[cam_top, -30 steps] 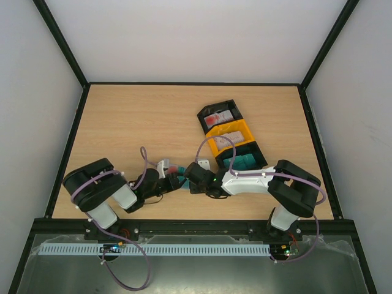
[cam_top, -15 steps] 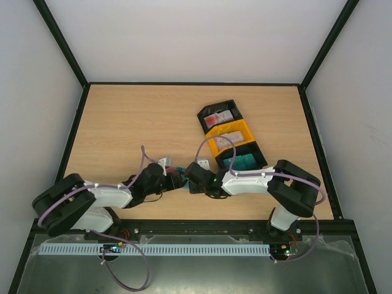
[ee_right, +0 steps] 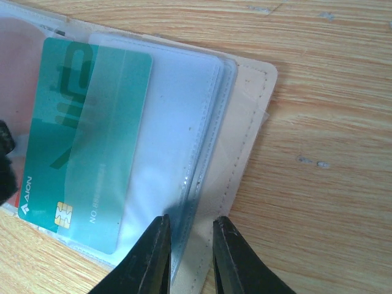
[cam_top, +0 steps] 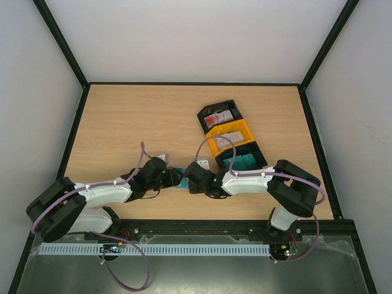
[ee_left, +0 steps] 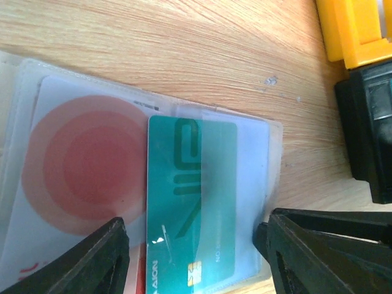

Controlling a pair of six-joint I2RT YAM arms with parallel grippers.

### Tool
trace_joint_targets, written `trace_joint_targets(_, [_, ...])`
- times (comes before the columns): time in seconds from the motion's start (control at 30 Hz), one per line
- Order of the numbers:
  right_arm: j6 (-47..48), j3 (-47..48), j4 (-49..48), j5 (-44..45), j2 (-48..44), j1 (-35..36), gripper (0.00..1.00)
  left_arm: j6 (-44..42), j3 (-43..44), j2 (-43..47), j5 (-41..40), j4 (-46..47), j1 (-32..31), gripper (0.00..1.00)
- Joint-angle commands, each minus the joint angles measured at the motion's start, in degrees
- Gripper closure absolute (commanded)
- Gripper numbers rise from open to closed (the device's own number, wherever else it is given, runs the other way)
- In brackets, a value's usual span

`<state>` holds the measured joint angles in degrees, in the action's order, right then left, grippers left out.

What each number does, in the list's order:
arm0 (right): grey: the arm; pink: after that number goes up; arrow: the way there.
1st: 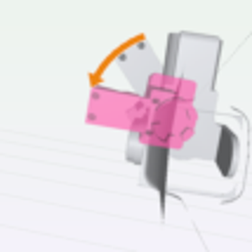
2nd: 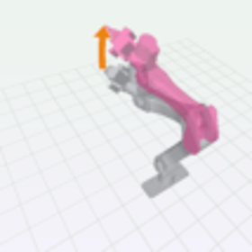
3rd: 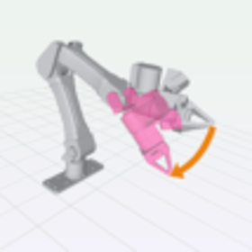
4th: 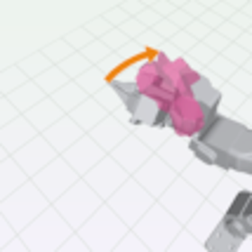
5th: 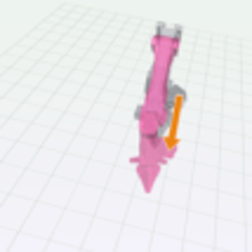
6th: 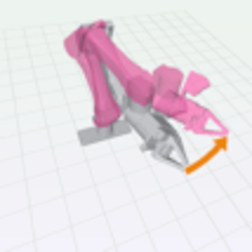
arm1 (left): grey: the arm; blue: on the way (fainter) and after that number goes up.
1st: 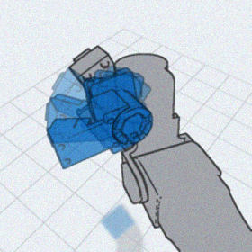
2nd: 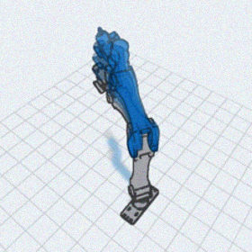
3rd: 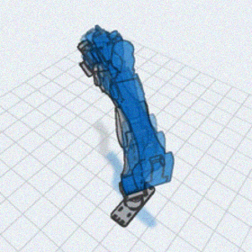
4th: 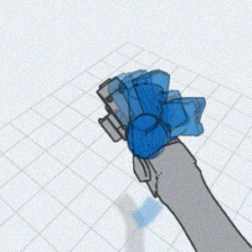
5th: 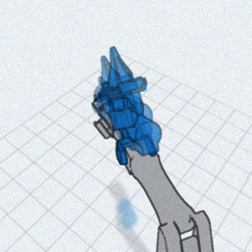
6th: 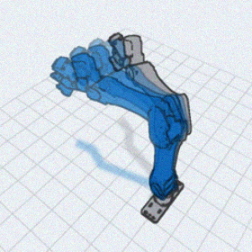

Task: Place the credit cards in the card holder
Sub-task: Insert the credit card into the card holder.

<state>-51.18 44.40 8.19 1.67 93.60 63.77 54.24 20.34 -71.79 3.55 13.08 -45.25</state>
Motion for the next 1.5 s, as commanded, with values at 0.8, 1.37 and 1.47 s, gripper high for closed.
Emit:
trace_joint_targets(0.8, [-0.95, -7.09, -10.56, -1.85, -5.67, -1.49, 0.57, -10.75, 4.89, -11.26, 8.75, 4.72, -0.71, 0.60])
trace_joint_targets(1.37, [-2.20, -9.47, -9.30, 0.52, -8.57, -2.33, 0.48, -11.96, 8.25, -10.81, 4.70, -0.46, -0.73, 0.49])
trace_joint_targets(1.47, [-2.04, -9.17, -9.52, -0.39, -7.19, -2.34, 0.48, -11.29, 9.26, -13.12, 4.51, -1.98, -0.71, 0.50])
